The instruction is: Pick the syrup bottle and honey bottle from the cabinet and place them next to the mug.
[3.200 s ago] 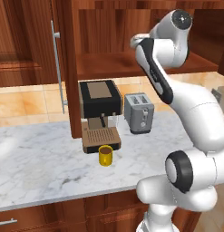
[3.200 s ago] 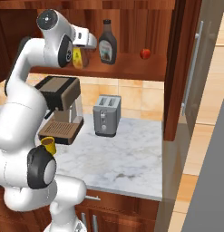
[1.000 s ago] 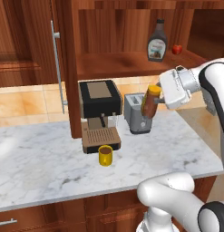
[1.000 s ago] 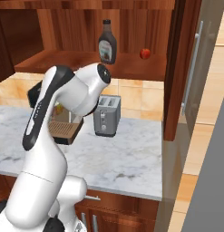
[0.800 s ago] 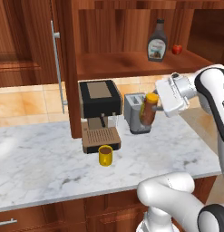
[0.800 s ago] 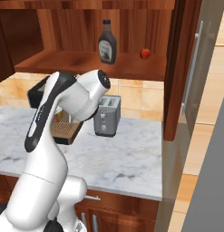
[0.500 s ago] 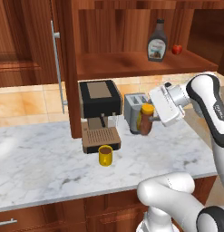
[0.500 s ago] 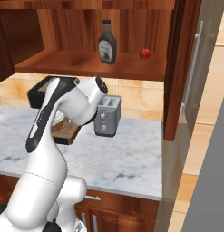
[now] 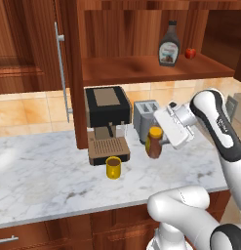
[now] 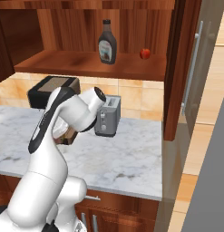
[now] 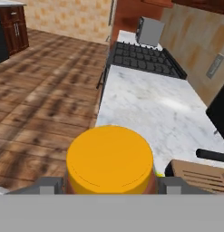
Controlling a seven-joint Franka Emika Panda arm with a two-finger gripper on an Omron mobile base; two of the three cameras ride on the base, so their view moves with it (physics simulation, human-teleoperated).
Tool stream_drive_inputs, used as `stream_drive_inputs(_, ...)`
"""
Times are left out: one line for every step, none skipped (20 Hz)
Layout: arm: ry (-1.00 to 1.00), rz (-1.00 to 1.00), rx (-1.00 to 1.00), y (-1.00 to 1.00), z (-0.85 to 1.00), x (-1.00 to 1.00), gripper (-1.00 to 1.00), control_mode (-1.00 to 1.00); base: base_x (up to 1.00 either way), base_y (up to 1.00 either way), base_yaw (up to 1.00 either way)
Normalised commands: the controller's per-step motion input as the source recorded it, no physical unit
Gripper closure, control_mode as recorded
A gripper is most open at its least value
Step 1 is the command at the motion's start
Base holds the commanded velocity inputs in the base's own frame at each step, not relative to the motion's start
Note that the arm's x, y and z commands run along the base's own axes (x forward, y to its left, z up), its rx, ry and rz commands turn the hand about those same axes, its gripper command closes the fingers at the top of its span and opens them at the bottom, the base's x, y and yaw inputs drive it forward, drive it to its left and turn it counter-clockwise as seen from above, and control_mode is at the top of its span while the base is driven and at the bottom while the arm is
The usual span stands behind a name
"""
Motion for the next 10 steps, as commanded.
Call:
stream_drive_inputs(0.00,0.00,0.00,0.00,-0.54,0.01,1.00,-1.00,0.00,0.00,0.00)
stream_drive_inputs(0.00,0.00,0.00,0.00,-0.51,0.04,1.00,-1.00,0.00,0.00,0.00)
stream_drive_inputs(0.00,0.00,0.00,0.00,-0.50,0.05,1.00,-1.00,0.00,0.00,0.00)
stream_drive_inputs(0.00,0.00,0.00,0.00,-0.45,0.06,1.00,-1.00,0.00,0.00,0.00)
stream_drive_inputs(0.00,0.00,0.00,0.00,-0.41,0.06,1.00,-1.00,0.00,0.00,0.00)
stream_drive_inputs(0.00,0.00,0.00,0.00,-0.35,0.02,1.00,-1.00,0.00,0.00,0.00)
stream_drive_inputs(0.00,0.00,0.00,0.00,-0.24,0.04,1.00,-1.00,0.00,0.00,0.00)
stream_drive_inputs(0.00,-0.01,0.00,0.00,-0.18,0.11,1.00,-1.00,0.00,0.00,0.00)
stream_drive_inputs(0.00,-0.02,0.00,0.00,-0.18,0.20,1.00,-1.00,0.00,0.00,0.00)
stream_drive_inputs(0.00,-0.03,0.00,0.00,-0.16,0.32,1.00,-1.00,0.00,0.00,0.00)
